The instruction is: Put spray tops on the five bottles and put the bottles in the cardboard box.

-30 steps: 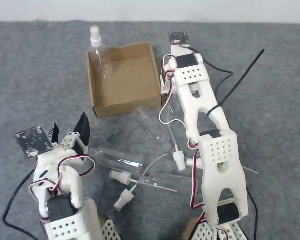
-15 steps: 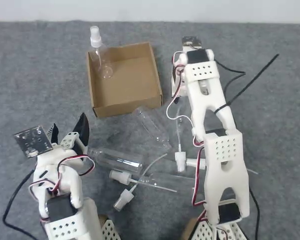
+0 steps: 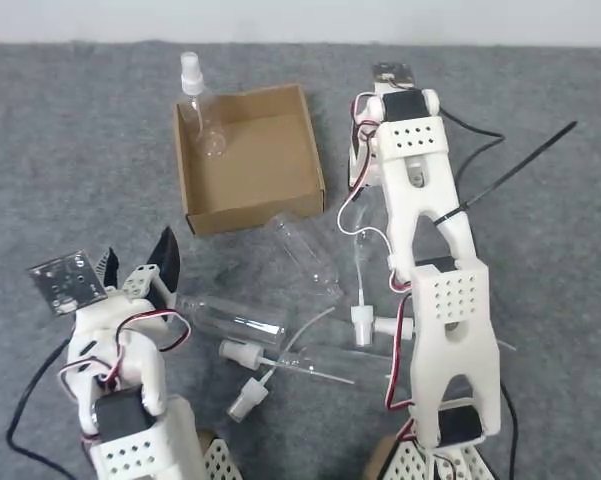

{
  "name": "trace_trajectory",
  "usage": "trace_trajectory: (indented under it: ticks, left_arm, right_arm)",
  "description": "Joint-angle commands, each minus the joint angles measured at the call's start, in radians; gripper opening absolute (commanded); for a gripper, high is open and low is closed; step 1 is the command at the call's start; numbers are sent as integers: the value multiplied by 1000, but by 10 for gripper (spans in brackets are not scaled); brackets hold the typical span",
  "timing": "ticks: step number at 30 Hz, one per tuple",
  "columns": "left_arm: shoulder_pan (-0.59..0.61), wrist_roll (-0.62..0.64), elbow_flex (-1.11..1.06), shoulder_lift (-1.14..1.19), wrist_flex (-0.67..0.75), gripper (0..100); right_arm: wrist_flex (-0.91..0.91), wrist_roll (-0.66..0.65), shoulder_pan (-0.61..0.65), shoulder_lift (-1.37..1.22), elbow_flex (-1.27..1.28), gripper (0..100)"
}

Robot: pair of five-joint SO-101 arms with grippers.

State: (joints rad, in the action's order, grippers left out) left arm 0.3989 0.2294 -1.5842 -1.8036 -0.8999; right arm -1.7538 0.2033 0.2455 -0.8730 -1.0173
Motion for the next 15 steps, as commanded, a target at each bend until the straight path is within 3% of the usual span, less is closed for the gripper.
trace_trajectory:
  ticks: [1,11,15]
  left_arm:
    - [3,-14,10,-20,9,281]
    - [3,-14,10,-20,9,281]
    - [3,-14,10,-20,9,281]
  right_arm:
    - [-44,8,-44,30,-64,7]
    - [-47,11,-142,31,-63,7]
    - [-47,137,-179,31,-49,7]
